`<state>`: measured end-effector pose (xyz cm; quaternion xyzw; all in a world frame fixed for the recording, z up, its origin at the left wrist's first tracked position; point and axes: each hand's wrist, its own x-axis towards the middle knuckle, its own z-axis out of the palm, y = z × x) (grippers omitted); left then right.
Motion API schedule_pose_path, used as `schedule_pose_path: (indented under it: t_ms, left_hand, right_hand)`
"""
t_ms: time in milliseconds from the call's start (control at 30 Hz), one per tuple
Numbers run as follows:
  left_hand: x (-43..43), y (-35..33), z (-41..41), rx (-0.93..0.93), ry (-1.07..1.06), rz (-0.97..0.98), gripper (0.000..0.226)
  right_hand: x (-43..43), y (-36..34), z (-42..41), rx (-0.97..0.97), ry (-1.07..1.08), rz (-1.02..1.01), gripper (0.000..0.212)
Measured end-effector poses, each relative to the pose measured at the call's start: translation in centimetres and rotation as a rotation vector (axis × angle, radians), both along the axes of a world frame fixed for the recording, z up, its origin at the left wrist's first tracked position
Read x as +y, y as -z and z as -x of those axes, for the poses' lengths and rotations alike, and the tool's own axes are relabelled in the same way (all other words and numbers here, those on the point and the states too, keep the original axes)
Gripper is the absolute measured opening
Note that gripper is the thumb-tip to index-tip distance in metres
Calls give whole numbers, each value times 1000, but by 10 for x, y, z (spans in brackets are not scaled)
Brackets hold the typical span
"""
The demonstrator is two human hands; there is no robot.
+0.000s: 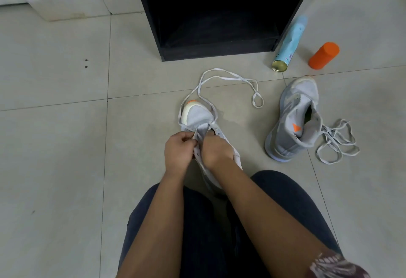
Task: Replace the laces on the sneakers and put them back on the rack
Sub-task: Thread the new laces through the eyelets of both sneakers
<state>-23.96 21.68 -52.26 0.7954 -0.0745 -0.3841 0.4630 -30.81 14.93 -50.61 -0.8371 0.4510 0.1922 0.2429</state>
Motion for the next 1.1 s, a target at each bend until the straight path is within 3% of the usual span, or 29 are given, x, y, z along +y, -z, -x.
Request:
schedule_pose_path:
  t_ms: [133, 267, 400, 467, 533, 633, 700, 767, 833, 967, 1100]
  left_hand:
    - [-1, 4, -2, 68, -33, -11, 22]
    - [-5, 8, -3, 181, -82, -20, 21]
    - [-4, 12, -2, 232, -121, -28, 27]
    - [-4, 12, -1, 224, -105, -39, 27]
    - [-5, 12, 1, 220, -73, -48, 27]
    - [-9, 8, -7, 249, -122, -4, 39]
    - [-22, 9, -24, 149, -213, -16, 59]
    - [-40, 20, -51, 49, -157, -139, 70]
    - [-60, 27, -73, 78, -28, -256, 86]
    - [-82, 6, -96, 384, 125, -289, 61]
    - [-102, 14, -102, 442, 120, -229, 26]
  right_hand:
    - [-6, 5, -7, 44, 23, -46, 31]
    - [-2, -9, 1, -43, -45, -48, 32]
    - [-1, -34, 29, -227, -121, -5, 31]
    - [-6, -34, 41, -409, -107, 60, 38]
    - [-7, -28, 44, -696, 15, -73, 42]
    - [-5, -21, 44, -973, 461, -552, 42]
    - [-9, -9, 43, -969, 647, -594, 44]
    - [-11, -2, 42, -903, 637, -538, 35]
    - [-11, 2, 42, -854, 583, -497, 32]
    - [-8, 4, 43, -832, 597, -542, 24]
    - [-8, 4, 42, -820, 594, -606, 19]
